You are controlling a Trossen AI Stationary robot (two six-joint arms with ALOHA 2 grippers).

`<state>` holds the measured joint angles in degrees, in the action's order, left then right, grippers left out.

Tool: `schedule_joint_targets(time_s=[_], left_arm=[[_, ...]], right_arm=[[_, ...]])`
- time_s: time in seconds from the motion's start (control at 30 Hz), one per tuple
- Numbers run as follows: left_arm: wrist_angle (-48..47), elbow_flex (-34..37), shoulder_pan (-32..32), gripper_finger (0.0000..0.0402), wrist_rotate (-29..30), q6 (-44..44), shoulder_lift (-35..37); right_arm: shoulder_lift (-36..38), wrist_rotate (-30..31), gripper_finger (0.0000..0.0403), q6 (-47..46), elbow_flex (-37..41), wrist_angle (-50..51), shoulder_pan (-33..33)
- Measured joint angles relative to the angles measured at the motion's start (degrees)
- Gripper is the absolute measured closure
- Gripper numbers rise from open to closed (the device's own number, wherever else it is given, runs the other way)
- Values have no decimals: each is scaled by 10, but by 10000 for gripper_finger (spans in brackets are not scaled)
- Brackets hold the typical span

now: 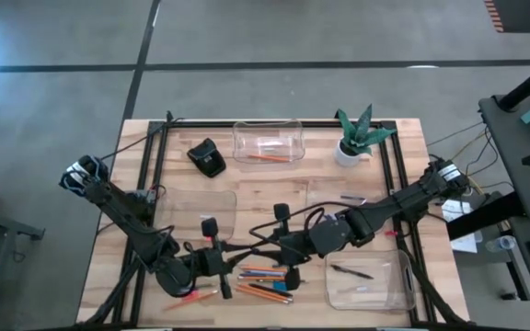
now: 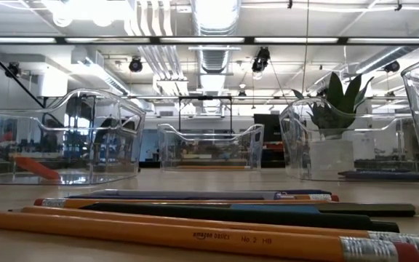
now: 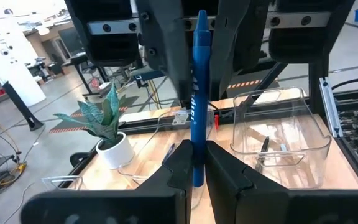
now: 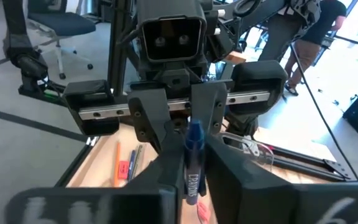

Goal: Sort crayons/erasers/pens/pencils in bins
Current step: Put the blue crayon into the middle right transparent bin

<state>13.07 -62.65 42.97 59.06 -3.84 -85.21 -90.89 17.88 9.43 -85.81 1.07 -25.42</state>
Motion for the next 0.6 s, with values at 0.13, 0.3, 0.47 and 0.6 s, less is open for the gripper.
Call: schedule_joint_targets(time_s=[0.13, 0.3, 0.47, 0.6], left_arm=[[1, 0, -3, 386, 0, 5, 0], [5, 0, -8, 370, 0, 33, 0], [2, 2, -13, 316, 0, 30, 0], [-6, 2, -15, 273, -2, 30, 0]], right_arm=[[0, 1, 383, -3, 0, 0, 0], [0, 2, 384, -11, 0, 1, 0], [1, 1, 384, -32, 0, 28, 6], [9, 16, 384, -62, -15, 113, 18]])
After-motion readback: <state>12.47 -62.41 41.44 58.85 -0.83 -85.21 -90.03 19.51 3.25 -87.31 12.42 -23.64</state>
